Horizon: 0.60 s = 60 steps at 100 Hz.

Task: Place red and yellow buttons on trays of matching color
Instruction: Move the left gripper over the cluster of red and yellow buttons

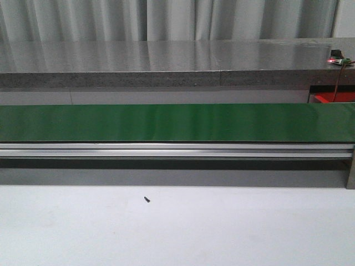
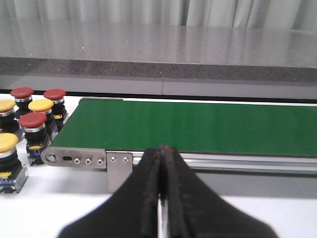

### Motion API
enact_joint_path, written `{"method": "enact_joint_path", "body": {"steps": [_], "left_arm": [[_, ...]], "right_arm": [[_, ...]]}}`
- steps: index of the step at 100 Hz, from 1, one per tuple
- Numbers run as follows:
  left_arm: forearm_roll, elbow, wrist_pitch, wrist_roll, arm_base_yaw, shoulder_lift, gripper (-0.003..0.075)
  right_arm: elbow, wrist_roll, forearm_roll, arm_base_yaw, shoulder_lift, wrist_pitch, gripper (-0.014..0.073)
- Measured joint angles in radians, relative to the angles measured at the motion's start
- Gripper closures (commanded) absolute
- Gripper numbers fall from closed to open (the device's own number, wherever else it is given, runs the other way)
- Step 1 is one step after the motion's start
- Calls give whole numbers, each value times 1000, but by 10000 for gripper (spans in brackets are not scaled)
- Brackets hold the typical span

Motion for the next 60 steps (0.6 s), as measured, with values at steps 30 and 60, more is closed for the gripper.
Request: {"method": "enact_joint_path", "body": {"steps": [30, 60], "left_arm": [[52, -179, 76, 0, 0, 53, 740], [138, -206, -20, 0, 0, 65, 740]], "right_arm": [[0, 0, 0, 0, 0, 0, 642], [0, 0, 0, 0, 0, 0, 642]]}}
